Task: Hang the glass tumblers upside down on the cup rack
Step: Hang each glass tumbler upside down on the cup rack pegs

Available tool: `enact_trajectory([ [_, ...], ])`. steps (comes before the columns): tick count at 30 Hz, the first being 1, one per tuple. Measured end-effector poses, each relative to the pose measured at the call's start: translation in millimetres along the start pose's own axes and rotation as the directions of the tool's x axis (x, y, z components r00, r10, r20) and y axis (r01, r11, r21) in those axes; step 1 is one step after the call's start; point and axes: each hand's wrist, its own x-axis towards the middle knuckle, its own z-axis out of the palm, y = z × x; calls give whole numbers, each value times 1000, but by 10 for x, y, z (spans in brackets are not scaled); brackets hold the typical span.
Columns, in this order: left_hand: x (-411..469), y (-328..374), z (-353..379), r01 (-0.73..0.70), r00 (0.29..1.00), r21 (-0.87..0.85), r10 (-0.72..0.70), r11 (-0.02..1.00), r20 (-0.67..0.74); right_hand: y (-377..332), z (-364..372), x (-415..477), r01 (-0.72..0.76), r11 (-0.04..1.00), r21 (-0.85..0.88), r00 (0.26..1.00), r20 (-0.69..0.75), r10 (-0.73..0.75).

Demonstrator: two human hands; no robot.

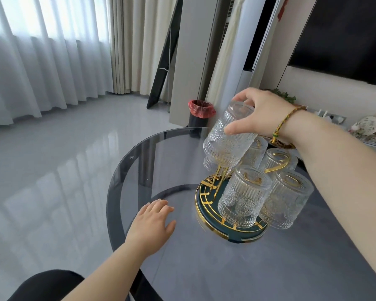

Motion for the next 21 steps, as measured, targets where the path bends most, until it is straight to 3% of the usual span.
enact_trajectory([
  [10, -16, 13, -20, 7, 1000, -4, -7, 1000, 10, 127, 647, 37, -37, 987, -154, 976, 205, 69],
  [21, -25, 12, -10, 2, 1000, -1, -2, 1000, -11, 171, 792, -11, -82, 994, -76, 963, 250, 99],
])
